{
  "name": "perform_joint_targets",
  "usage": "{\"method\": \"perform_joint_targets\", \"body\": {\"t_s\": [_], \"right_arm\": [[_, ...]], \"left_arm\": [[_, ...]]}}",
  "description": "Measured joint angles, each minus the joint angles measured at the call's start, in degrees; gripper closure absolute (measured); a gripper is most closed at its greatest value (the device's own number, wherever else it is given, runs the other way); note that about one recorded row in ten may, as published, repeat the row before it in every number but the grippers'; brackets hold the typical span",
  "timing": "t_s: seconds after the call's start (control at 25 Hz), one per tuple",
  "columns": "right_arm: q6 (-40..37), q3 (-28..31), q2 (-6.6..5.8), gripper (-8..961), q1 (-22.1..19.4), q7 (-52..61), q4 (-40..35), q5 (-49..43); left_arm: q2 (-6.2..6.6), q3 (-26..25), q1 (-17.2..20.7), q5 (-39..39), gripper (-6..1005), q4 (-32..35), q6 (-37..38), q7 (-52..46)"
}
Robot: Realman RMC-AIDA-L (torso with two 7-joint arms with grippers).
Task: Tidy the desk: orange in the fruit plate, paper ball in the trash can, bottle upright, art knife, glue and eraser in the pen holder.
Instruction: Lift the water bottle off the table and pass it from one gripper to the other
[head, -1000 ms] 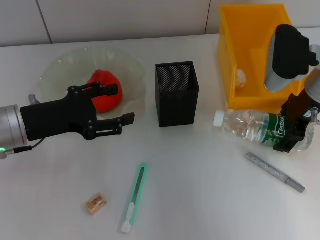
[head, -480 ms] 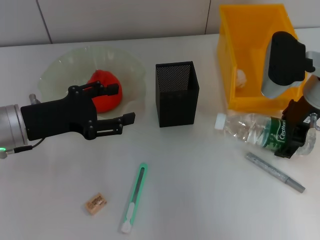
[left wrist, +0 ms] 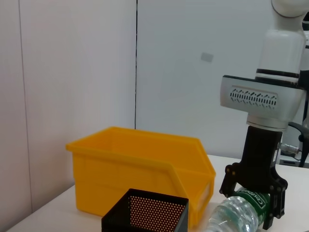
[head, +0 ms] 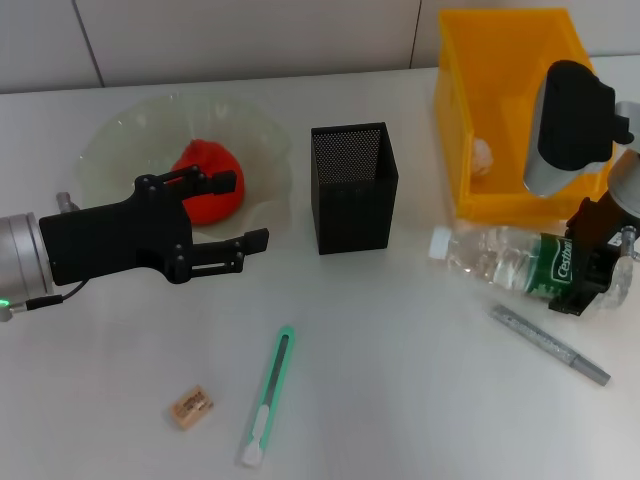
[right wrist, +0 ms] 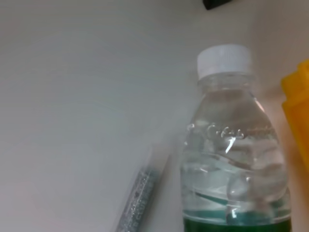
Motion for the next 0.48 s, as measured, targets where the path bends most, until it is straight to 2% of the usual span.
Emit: {"method": "perform_joint_targets", "body": {"t_s": [0.16, 0.48], "right_arm": [[-0.75, -0.03, 0.62, 178, -0.97, 0.03, -1.98, 0.01], [-1.3, -0.04, 0.87, 182, -2.79, 0.06, -4.96, 0.34]], "left_arm": [[0.0, 0.0, 0.07, 0.0, 201, -0.06, 0.0, 0.43], [0.0, 0.0, 0.11, 0.0, 202, -0.06, 0.04, 0.47]]}}
